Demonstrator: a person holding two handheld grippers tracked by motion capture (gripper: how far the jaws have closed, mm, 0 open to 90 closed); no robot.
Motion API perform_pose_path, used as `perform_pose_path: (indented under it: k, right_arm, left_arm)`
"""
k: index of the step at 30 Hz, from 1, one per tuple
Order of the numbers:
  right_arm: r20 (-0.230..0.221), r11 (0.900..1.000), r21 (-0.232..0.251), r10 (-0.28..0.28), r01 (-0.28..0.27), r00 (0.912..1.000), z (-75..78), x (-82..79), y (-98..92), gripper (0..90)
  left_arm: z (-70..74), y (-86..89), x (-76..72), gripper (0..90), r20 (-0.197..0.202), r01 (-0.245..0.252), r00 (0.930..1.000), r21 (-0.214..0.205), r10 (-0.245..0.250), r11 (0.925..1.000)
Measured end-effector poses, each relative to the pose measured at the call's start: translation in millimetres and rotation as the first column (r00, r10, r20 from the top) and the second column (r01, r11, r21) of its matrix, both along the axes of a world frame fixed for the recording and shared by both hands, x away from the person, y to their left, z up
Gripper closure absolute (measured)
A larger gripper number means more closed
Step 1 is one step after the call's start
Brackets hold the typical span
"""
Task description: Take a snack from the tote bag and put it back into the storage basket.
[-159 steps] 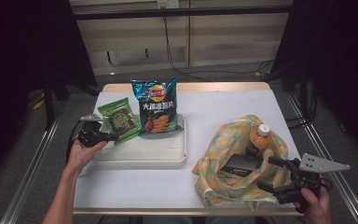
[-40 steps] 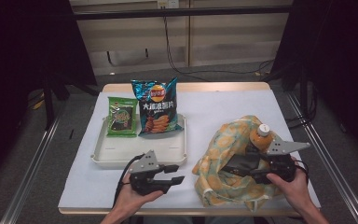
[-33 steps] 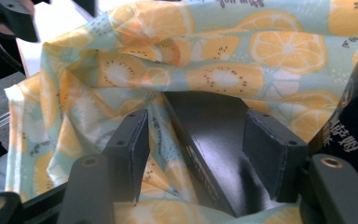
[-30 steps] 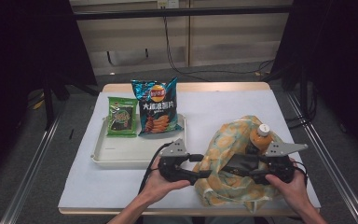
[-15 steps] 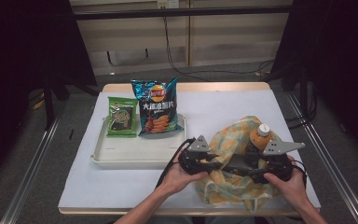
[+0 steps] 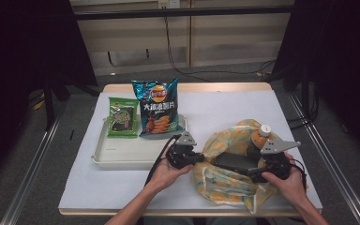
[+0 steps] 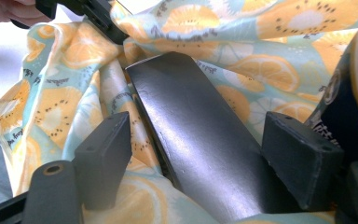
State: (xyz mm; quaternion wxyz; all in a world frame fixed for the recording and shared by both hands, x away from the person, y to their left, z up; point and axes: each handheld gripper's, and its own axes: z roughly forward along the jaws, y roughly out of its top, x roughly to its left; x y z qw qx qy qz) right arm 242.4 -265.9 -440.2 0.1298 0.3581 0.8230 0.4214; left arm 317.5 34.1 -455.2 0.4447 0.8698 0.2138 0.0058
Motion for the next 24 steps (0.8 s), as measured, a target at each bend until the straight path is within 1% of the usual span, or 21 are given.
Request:
perform_pose_path:
  k: [1, 2, 4, 5, 6, 7, 11, 12, 15, 17, 20, 21, 22, 23, 24]
  right_arm:
    - [0.003, 1.0000, -0.005, 0.000, 0.000, 1.0000, 0.0, 0.1, 0.1, 24.5]
    - [0.007, 1.0000, -0.009, 0.002, -0.002, 1.0000, -0.3, 0.2, 0.1, 24.5]
    - [0.016, 0.9999, -0.014, 0.008, -0.008, 0.9998, -1.1, 0.2, 0.5, 24.3]
    - [0.019, 0.9998, -0.018, 0.011, -0.011, 0.9998, -1.2, 0.1, 0.6, 24.3]
    - [0.025, 0.9998, -0.020, 0.010, -0.009, 0.9996, -1.7, 0.0, 0.8, 24.2]
    - [0.030, 0.9997, -0.024, 0.009, -0.009, 0.9995, -2.0, -0.5, 1.1, 24.0]
    - [0.047, 0.9992, -0.039, 0.011, -0.009, 0.9988, -2.7, -1.5, 2.6, 24.1]
    - [0.052, 0.9991, -0.037, 0.020, -0.018, 0.9984, -2.9, -1.3, 3.0, 24.8]
    - [0.060, 0.9987, -0.045, 0.028, -0.025, 0.9978, -2.0, 0.9, 6.5, 25.0]
    - [0.068, 0.9987, -0.049, 0.016, -0.012, 0.9976, -1.9, 3.4, 7.9, 23.6]
    - [0.062, 0.9973, -0.072, 0.017, -0.013, 0.9979, -4.8, 5.7, 12.1, 21.1]
    - [0.062, 0.9973, -0.072, 0.017, -0.013, 0.9979, -4.8, 5.7, 12.1, 21.1]
    - [0.046, 0.9959, -0.086, 0.031, -0.027, 0.9985, -7.7, 5.9, 14.8, 19.2]
    - [0.053, 0.9948, -0.098, 0.034, -0.029, 0.9980, -9.2, 5.5, 15.9, 19.4]
    - [0.058, 0.9939, -0.108, 0.029, -0.023, 0.9979, -10.0, 4.9, 16.7, 20.0]
  left_arm:
    - [-2.6, -0.1, 0.6, 89.6, -0.006, -0.002, 1.0000, -0.007, 0.002, 1.0000]
    - [-3.8, 0.2, 0.6, 89.4, -0.005, -0.003, 1.0000, 0.008, 0.003, 1.0000]
    - [-4.3, -0.3, 0.6, 89.2, -0.006, -0.007, 1.0000, 0.004, 0.008, 1.0000]
    - [-4.1, 0.0, 1.4, 89.0, -0.004, -0.008, 1.0000, -0.002, 0.008, 1.0000]
    - [-4.5, -0.2, 2.1, 88.8, -0.011, -0.009, 0.9999, -0.013, 0.009, 0.9999]
    - [-4.9, -0.3, 2.9, 88.8, -0.007, -0.005, 1.0000, -0.007, 0.005, 1.0000]
    - [-6.9, -3.8, 3.3, 88.0, -0.010, -0.015, 0.9998, -0.016, 0.015, 0.9998]
    - [-8.2, -6.3, 4.6, 87.8, -0.013, -0.007, 0.9999, -0.013, 0.007, 0.9999]
    - [-10.9, -8.7, 6.9, 87.7, -0.025, -0.012, 0.9996, -0.011, 0.012, 0.9999]
    - [-11.6, -8.3, 8.3, 87.8, -0.031, -0.014, 0.9994, -0.013, 0.014, 0.9998]
    - [-12.0, -7.5, 9.9, 87.7, -0.034, -0.022, 0.9992, -0.016, 0.022, 0.9996]
    - [-12.0, -7.5, 9.9, 87.7, -0.034, -0.022, 0.9992, -0.016, 0.022, 0.9996]
    - [-12.3, -7.6, 9.9, 87.7, -0.036, -0.023, 0.9991, -0.014, 0.023, 0.9996]
    - [-13.3, -8.3, 9.9, 87.6, -0.037, -0.026, 0.9990, -0.018, 0.025, 0.9995]
    - [-13.8, -8.6, 9.9, 87.4, -0.037, -0.026, 0.9990, -0.012, 0.025, 0.9996]
